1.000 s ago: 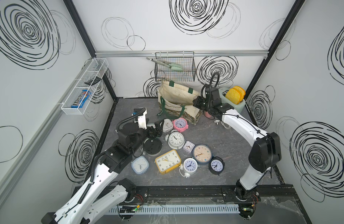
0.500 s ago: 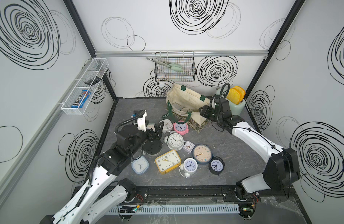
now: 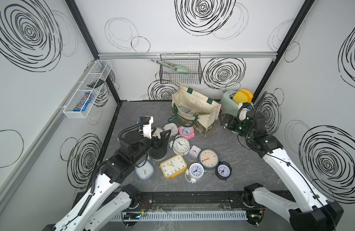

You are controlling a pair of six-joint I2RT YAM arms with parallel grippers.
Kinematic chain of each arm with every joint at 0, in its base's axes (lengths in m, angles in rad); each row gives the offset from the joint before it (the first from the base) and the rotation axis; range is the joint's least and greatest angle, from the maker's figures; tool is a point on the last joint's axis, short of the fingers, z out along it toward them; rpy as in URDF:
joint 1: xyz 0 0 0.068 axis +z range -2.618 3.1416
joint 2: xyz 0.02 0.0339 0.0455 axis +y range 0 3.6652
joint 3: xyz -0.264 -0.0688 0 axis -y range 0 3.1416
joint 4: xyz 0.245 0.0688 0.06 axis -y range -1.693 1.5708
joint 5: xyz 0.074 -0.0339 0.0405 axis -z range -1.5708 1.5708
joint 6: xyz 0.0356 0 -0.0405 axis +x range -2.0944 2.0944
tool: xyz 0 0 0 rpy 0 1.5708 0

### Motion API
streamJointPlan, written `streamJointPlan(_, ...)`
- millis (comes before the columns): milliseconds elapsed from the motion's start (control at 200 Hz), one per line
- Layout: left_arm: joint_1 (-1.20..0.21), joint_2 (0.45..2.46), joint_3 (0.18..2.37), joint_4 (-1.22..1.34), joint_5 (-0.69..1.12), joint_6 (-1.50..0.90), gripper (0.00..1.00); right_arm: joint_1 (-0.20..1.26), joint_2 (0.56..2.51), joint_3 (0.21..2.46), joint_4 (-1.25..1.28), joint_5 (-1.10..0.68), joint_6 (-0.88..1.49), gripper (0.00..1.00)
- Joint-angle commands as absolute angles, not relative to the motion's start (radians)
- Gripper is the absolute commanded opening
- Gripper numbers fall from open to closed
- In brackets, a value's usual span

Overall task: Put the alarm clock into the canvas bag
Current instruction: Adjust the canvas bag at the center of the board, then pick up the alarm from the center of the board.

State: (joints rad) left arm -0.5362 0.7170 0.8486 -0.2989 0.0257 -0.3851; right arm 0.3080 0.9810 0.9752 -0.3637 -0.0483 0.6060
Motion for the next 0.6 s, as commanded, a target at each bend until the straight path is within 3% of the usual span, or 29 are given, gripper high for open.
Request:
streamJointPlan(0,-0.544,0.699,0.814,-0.301,0.061,-0.362,0.96,0.309,0.904,0.89,-0.642,0.001,0.707,0.97)
streamJointPlan(225,-0.565,0.69,0.743,-0.278,0.076,-0.367,0.96,0.455,0.81,0.713,-0.783,0.025,0.91,0.97)
streamJointPlan(595,-0.572,0.671,0.681,-0.277,0.277,-0.363,0.96,0.756,0.886,0.549,-0.788,0.062,1.102,0.97)
